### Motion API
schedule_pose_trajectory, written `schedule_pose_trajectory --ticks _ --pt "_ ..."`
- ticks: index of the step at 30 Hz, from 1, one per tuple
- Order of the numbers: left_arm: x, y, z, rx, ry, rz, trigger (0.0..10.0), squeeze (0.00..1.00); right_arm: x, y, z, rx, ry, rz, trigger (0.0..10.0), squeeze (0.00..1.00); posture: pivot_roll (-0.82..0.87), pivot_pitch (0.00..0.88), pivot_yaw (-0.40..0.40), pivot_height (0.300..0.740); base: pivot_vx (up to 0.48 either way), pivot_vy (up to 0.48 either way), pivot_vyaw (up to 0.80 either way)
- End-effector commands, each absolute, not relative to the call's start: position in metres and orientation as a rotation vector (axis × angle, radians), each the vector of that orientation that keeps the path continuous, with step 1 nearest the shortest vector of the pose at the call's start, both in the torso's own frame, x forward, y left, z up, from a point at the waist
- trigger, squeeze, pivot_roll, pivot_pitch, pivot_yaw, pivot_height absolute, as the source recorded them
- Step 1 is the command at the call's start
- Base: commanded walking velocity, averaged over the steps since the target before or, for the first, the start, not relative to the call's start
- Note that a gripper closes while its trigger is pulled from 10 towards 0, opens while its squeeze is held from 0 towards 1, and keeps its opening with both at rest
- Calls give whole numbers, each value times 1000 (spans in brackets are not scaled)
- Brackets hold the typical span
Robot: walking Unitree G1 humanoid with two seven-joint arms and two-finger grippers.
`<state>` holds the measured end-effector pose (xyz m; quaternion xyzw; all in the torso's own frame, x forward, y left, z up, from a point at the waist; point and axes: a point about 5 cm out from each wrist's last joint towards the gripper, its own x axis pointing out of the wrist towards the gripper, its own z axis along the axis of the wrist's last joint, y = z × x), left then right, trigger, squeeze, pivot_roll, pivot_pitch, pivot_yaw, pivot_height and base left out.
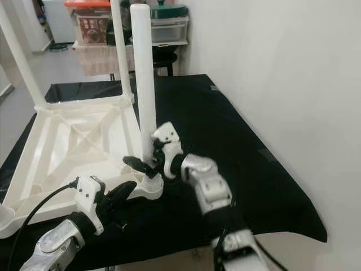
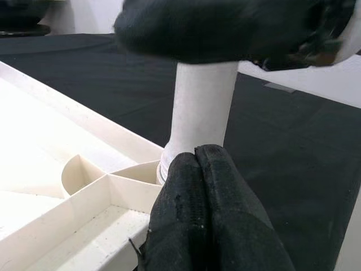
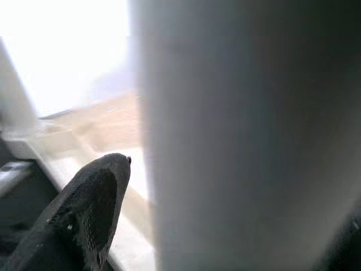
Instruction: Building children table
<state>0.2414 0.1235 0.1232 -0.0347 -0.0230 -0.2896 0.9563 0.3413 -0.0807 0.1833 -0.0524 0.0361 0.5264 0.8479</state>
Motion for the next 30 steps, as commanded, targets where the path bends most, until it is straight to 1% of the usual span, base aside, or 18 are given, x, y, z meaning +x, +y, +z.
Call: schedule_pose_trajectory --ticks 1,4,8,9,16,20,21,22,23,25,26,27,28,29,30 --pt "241 123 122 -74 -41 -587 10000 0 341 -81 182 -127 99 1211 10000 0 31 0 -44 740 0 0 0" --pt "241 123 122 -74 -42 -586 10000 0 344 -87 183 -130 112 1245 10000 0 31 0 -44 740 0 0 0" --pt "241 123 122 -75 -43 -585 10000 0 351 -95 184 -87 128 1273 10000 0 33 0 -45 740 0 0 0" --pt "241 122 122 -76 -44 -585 10000 0 353 -100 183 -77 131 1283 0 0 32 0 -46 740 0 0 0" --pt "240 121 123 -79 -44 -586 10000 0 356 -107 183 -63 113 1278 0 0 27 0 -43 740 0 0 0" --pt "240 121 124 -80 -45 -585 10000 0 356 -113 184 -67 87 1231 0 0 22 0 -41 740 0 0 0" --pt "240 122 124 -81 -46 -584 10000 0 357 -116 184 -74 83 1174 0 0 20 0 -40 740 0 0 0" --pt "240 122 124 -81 -46 -584 10000 0 357 -116 184 -74 83 1174 0 0 20 0 -40 740 0 0 0" --pt "240 122 125 -81 -47 -583 10000 0 353 -117 181 -72 76 1120 0 0 17 0 -38 740 0 0 0" --pt "240 122 125 -81 -47 -583 10000 0 352 -118 180 -71 72 1111 0 0 17 0 -38 740 0 0 0" --pt "240 124 125 -82 -47 -582 10000 0 345 -106 164 -60 122 948 0 0 5 0 -34 740 0 0 0" --pt "240 125 125 -82 -46 -583 10000 0 348 -101 158 -31 105 709 0 0 -1 0 -31 740 0 0 0" --pt "240 125 125 -82 -46 -583 10000 0 348 -101 158 -31 105 709 0 0 -1 0 -31 740 0 0 0" --pt "240 126 125 -81 -46 -583 10000 0 350 -100 154 -7 96 537 0 0 -1 0 -31 740 0 0 0" --pt "240 126 125 -82 -46 -582 10000 0 334 -94 132 98 217 406 0 0 4 0 -30 740 0 0 0"
